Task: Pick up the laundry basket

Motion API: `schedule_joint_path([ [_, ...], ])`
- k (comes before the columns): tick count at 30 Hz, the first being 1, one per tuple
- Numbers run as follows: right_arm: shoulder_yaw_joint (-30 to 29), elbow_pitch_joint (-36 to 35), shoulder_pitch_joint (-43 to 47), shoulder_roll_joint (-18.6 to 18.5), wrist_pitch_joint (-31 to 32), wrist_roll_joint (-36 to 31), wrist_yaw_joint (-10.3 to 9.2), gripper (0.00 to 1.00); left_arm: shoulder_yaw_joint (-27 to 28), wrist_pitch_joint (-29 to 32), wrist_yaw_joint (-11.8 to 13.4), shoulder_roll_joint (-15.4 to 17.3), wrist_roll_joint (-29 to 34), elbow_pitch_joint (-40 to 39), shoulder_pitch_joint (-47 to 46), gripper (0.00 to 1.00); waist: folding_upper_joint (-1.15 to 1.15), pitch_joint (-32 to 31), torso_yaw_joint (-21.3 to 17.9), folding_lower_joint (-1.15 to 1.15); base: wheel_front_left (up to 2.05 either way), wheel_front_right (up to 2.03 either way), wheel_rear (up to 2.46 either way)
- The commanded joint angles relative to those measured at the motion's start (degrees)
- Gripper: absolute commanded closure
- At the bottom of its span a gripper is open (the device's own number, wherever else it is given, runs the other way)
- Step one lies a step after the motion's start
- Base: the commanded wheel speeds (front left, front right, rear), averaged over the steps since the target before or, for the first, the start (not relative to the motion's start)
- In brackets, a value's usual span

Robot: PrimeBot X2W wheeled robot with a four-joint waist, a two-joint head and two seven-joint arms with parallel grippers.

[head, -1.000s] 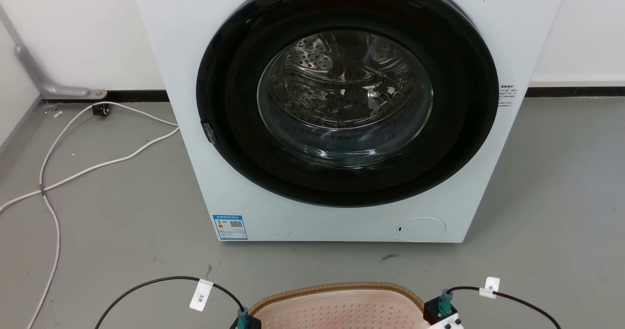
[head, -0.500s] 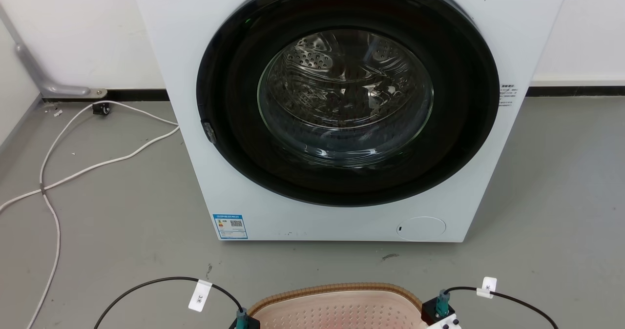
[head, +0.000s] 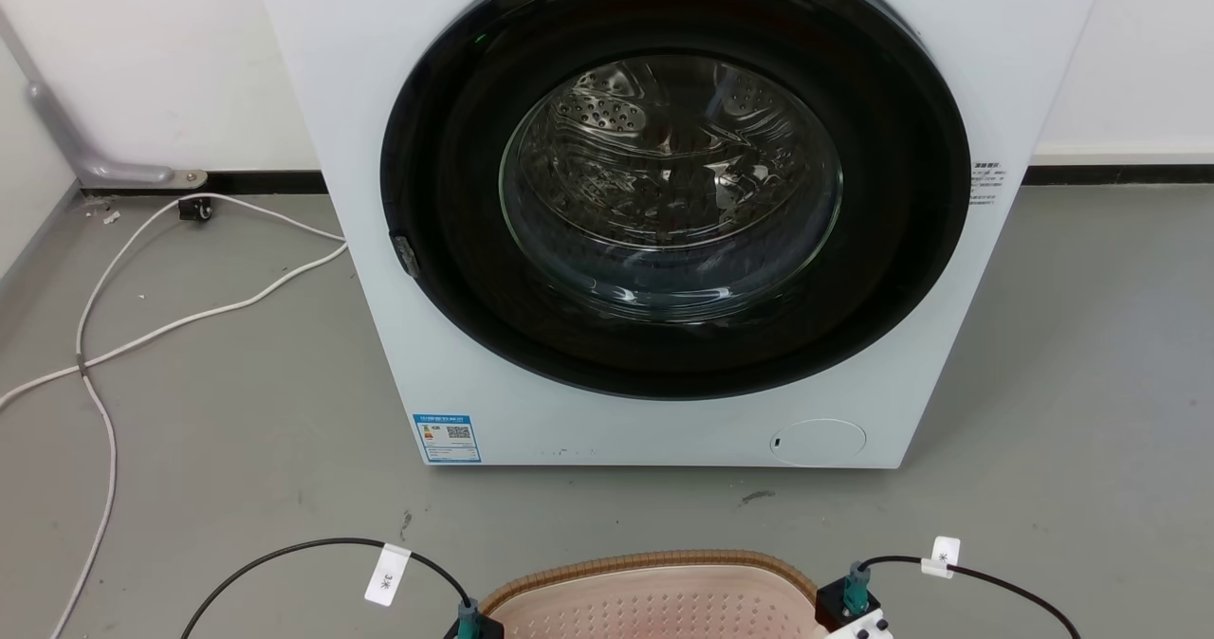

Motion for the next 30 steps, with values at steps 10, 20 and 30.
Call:
schedule_joint_path([
  [10,0.41,-0.71,-1.09,1.16,0.10,-0.45,0.66,1.00,-0.66,0.13,-0.80,-0.63,0.77,-1.31,0.06,1.00,-0.01,0.13,-0.12,0.00,0.00,0.00,0.00],
  [20,0.44,-0.66,-1.16,1.22,0.29,-0.69,0.67,1.00,-0.68,0.27,-0.80,-0.43,1.07,-1.48,0.50,1.00,-0.01,0.36,-0.34,0.00,0.00,0.00,0.00],
  [30,0.46,-0.71,-0.63,1.15,0.41,-0.89,0.67,1.00,-0.69,0.42,-0.80,-0.27,1.51,-1.65,0.71,1.00,-0.01,0.33,-0.38,0.00,0.00,0.00,0.00],
])
